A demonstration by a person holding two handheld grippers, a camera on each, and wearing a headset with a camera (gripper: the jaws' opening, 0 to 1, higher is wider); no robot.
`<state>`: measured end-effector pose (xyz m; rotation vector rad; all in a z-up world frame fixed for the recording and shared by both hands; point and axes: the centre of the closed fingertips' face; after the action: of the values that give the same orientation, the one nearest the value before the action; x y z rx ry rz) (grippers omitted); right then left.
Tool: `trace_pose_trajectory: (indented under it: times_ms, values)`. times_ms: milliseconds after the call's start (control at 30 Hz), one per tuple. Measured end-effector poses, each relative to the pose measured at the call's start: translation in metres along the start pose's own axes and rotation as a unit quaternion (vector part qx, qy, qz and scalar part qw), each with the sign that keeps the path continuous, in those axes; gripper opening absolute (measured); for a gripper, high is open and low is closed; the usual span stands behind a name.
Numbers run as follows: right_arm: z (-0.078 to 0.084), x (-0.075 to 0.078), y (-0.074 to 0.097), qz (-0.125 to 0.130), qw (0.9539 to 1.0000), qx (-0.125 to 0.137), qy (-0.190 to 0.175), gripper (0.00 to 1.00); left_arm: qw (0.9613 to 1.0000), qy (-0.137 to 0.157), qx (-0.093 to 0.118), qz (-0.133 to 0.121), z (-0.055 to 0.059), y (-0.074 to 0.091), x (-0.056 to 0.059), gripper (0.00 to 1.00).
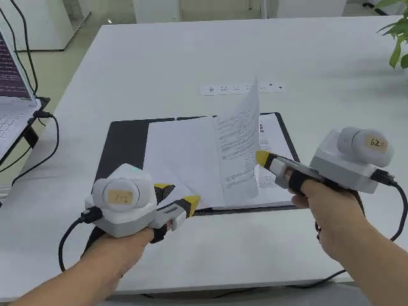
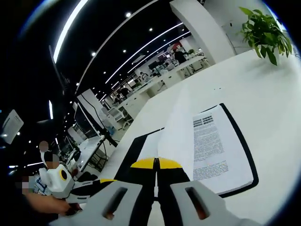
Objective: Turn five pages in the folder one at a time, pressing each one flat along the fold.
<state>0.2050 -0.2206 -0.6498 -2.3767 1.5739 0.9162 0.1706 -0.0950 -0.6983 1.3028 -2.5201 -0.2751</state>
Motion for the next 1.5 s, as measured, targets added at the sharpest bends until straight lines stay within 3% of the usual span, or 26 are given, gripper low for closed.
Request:
trace_pose_trajectory:
  times_ms: [333,500,667,1033,1200,1500]
  values:
    - [0.023,-0.042,-0.017,-0.027,0.9993,-0.024,0.012,0.00,0.9993,-0.013,0.033,0.008,-0.021,0.036,-0.009,0.33]
    - [0.033,-0.060,-0.029,-0.039,0.9985,-0.034,0.016,0.00,0.9991,-0.027,0.032,0.003,-0.021,0.053,-0.025,0.32]
    - [0.045,-0.074,-0.044,-0.040,0.9975,-0.049,0.031,0.00,0.9990,-0.019,0.039,-0.015,-0.022,0.068,-0.044,0.31]
    - [0.069,-0.109,-0.076,-0.058,0.9917,-0.081,0.081,0.00,0.9985,-0.016,0.044,-0.028,-0.021,0.083,-0.062,0.30]
    - [0.088,-0.117,-0.087,-0.067,0.9869,-0.108,0.100,0.00,0.9983,-0.014,0.045,-0.035,-0.020,0.086,-0.068,0.29]
    - [0.124,-0.118,-0.099,-0.067,0.9784,-0.153,0.122,0.00,0.9983,-0.010,0.039,-0.041,-0.014,0.090,-0.072,0.28]
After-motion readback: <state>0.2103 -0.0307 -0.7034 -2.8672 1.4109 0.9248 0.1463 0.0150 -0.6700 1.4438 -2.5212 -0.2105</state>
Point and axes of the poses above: the centre of the closed fingertips' face, and the gripper's own axes: y roughly backward along the fingers, x roughly to its right, z roughly out of its underside, and after that the axes turned 9 degrees about x, right-handed
